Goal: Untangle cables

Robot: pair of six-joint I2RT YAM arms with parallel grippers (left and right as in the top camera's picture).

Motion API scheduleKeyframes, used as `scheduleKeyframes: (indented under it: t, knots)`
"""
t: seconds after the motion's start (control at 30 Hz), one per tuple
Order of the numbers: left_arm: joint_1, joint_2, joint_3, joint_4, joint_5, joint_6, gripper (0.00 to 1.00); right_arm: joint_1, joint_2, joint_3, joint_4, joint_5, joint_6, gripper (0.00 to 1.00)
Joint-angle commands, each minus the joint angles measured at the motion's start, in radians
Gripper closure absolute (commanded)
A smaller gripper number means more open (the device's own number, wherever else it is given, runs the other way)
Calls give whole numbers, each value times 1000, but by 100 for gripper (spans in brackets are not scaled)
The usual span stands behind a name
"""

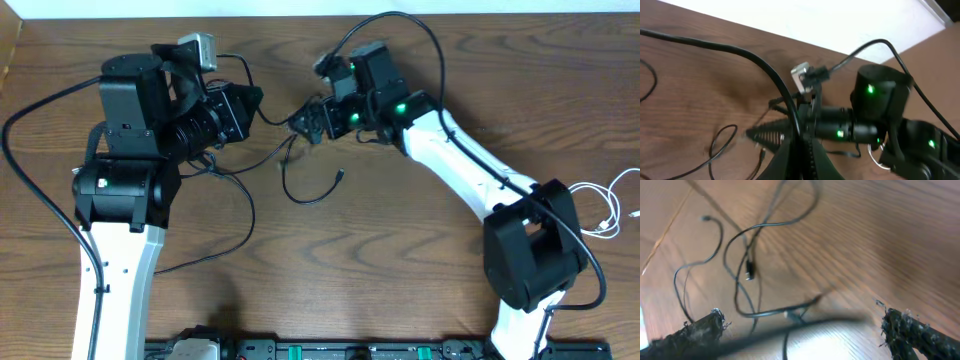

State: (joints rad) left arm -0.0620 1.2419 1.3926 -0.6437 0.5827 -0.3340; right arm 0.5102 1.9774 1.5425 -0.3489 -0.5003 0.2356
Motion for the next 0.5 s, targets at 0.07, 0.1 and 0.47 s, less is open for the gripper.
scheduleKeyframes:
  t: [0.07, 0.1, 0.47]
  knots:
    - [0, 16, 7, -4, 61, 35, 93, -57, -31, 17, -50, 125, 130, 1]
    - [0, 19, 7, -6, 61, 35, 93, -61, -31, 17, -51, 127, 130, 1]
    - [0, 38, 6, -76, 184, 192, 93, -48, 0, 14, -40, 119, 122, 1]
